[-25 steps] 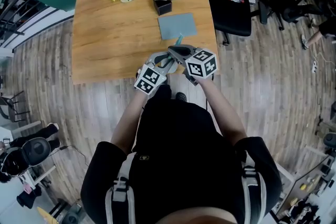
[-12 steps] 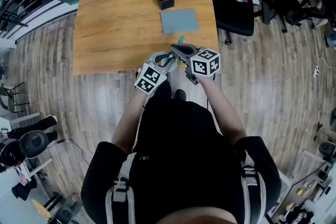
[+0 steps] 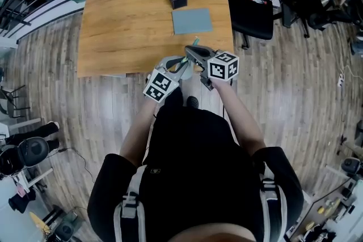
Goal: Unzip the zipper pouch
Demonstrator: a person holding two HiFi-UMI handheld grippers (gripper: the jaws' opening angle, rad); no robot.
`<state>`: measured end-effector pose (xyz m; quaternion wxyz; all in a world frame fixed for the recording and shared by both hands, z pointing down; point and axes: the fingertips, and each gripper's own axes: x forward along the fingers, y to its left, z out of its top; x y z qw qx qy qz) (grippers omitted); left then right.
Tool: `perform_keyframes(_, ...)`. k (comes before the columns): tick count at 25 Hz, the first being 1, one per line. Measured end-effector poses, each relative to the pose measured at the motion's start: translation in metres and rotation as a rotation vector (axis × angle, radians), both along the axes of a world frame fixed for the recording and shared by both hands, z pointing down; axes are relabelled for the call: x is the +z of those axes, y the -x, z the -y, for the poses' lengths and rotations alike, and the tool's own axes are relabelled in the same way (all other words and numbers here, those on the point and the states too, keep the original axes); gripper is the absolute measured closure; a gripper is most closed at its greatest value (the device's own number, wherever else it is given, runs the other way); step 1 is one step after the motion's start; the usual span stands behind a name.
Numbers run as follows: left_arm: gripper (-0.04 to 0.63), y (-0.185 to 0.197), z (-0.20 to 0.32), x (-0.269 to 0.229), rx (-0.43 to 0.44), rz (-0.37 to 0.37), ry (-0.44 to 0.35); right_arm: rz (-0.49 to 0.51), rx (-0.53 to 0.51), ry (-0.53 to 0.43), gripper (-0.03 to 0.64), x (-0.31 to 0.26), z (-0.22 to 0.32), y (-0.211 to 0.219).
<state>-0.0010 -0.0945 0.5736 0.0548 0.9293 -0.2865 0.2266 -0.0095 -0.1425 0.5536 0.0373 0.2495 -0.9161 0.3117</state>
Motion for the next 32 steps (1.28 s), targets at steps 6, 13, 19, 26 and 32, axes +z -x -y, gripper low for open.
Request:
perform_keyframes(6, 0.543, -0.004, -0.003, -0.002, -0.015, -0.003, -0.004, 0.011, -0.004, -0.003, 0.615, 0.0, -0.001, -0.006)
perform_keyframes(13, 0.543, -0.009, -0.008, -0.006, -0.012, -0.005, -0.01, 0.012, 0.007, -0.006, 0.615, 0.001, 0.0, -0.016)
perform_keyframes(19, 0.543, -0.014, -0.009, -0.009, -0.006, 0.002, -0.019, 0.019, 0.007, -0.01, 0.615, -0.001, 0.001, -0.021)
perform_keyframes(26, 0.544, -0.017, -0.012, -0.013, 0.008, -0.005, -0.019, 0.011, 0.028, -0.016, 0.615, -0.001, 0.004, -0.03)
perform_keyframes(32, 0.545, -0.019, -0.016, -0.017, 0.02, -0.008, -0.019, 0.002, 0.052, -0.014, 0.615, 0.002, 0.007, -0.041)
